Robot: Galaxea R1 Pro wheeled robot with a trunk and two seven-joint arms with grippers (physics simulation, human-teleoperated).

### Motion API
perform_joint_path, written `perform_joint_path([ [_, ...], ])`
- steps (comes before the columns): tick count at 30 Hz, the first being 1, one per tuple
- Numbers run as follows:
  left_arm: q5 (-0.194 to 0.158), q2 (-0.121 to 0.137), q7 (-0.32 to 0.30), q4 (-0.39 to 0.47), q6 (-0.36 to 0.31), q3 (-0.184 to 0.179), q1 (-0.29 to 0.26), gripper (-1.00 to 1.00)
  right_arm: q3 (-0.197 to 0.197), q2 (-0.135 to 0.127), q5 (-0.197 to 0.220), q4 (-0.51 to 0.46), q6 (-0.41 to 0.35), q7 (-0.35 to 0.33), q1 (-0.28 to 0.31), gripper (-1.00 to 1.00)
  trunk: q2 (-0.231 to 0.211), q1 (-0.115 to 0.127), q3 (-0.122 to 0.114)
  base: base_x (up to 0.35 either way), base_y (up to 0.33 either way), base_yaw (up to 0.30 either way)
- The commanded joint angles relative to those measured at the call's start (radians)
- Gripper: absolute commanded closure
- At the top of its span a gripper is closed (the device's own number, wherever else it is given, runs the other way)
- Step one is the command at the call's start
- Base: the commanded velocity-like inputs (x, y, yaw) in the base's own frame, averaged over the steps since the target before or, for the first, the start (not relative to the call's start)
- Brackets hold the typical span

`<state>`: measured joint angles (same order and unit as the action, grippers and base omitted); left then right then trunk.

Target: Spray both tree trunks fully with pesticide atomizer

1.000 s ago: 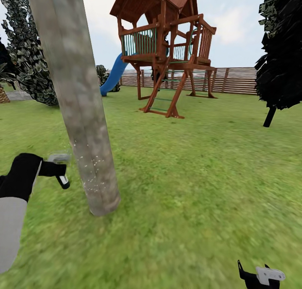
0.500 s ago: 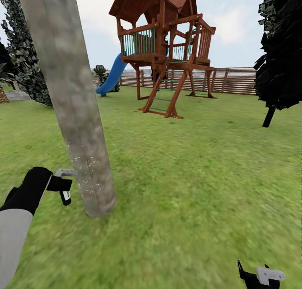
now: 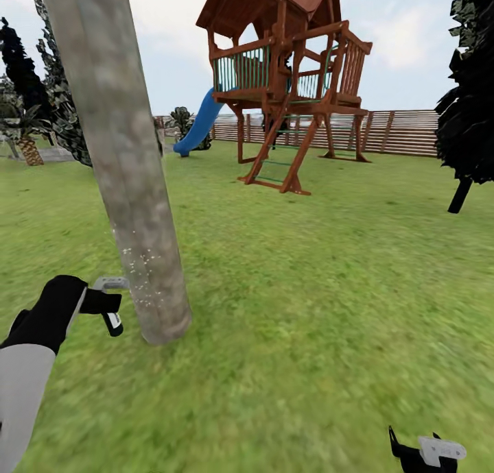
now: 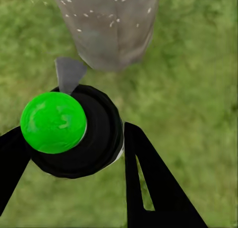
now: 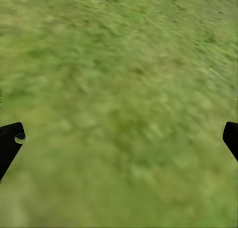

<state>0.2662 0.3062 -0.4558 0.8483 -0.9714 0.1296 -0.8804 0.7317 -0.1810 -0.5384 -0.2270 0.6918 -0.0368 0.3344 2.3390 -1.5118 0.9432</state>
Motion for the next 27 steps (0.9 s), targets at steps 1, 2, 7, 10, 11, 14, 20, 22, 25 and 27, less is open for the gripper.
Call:
perform_joint_path([
  [1, -0.017, 0.0, 0.002, -0.001, 0.002, -0.001, 0.0, 1.0, 0.0, 0.0, 0.0, 0.0, 0.0, 0.0, 0.0, -1.0, 0.0, 0.0, 0.0, 0.079, -0.271, 0.277],
  [2, -0.032, -0.001, 0.004, -0.001, 0.003, -0.002, 0.0, 1.0, 0.0, 0.0, 0.0, 0.0, 0.0, 0.0, 0.0, -1.0, 0.0, 0.0, 0.0, 0.085, -0.272, 0.277],
  [7, -0.035, 0.001, 0.006, -0.002, 0.003, -0.004, 0.0, 1.0, 0.0, 0.0, 0.0, 0.0, 0.0, 0.0, 0.0, -1.0, 0.0, 0.0, 0.0, 0.104, -0.272, 0.208],
  [10, -0.032, 0.001, 0.008, -0.002, 0.003, -0.005, 0.0, 1.0, 0.0, -0.001, 0.0, 0.0, 0.0, 0.0, 0.0, -1.0, 0.0, 0.0, 0.0, 0.118, -0.272, 0.013],
  [11, -0.032, 0.001, 0.008, -0.002, 0.003, -0.005, 0.0, 1.0, 0.0, -0.001, 0.0, -0.001, 0.0, 0.0, 0.0, -1.0, 0.0, 0.0, 0.0, 0.114, -0.271, 0.002],
  [14, -0.03, 0.002, 0.008, -0.002, 0.003, -0.006, 0.0, 1.0, 0.0, -0.003, 0.0, -0.001, 0.0, 0.0, 0.0, -1.0, 0.0, 0.0, 0.0, 0.102, -0.271, 0.0],
  [20, -0.029, 0.004, 0.07, -0.003, 0.002, -0.005, 0.0, 1.0, 0.0, -0.003, 0.0, -0.001, 0.0, 0.0, 0.0, -1.0, 0.0, 0.0, 0.0, 0.084, -0.272, 0.0],
  [22, -0.031, 0.002, 0.108, -0.003, 0.001, -0.006, 0.0, 1.0, 0.0, -0.003, 0.0, -0.001, 0.0, 0.0, 0.0, -1.0, 0.0, 0.0, 0.0, 0.076, -0.272, 0.0],
  [25, -0.031, 0.002, 0.115, -0.003, 0.0, -0.007, 0.001, 1.0, 0.0, -0.003, 0.0, -0.002, 0.0, 0.0, 0.0, -1.0, 0.0, 0.0, 0.0, 0.076, -0.272, 0.02],
  [27, -0.031, 0.002, 0.117, -0.004, 0.0, -0.006, 0.0, 1.0, 0.0, -0.002, 0.001, -0.002, 0.0, 0.001, 0.0, -1.0, 0.0, 0.0, 0.0, 0.075, -0.272, 0.195],
])
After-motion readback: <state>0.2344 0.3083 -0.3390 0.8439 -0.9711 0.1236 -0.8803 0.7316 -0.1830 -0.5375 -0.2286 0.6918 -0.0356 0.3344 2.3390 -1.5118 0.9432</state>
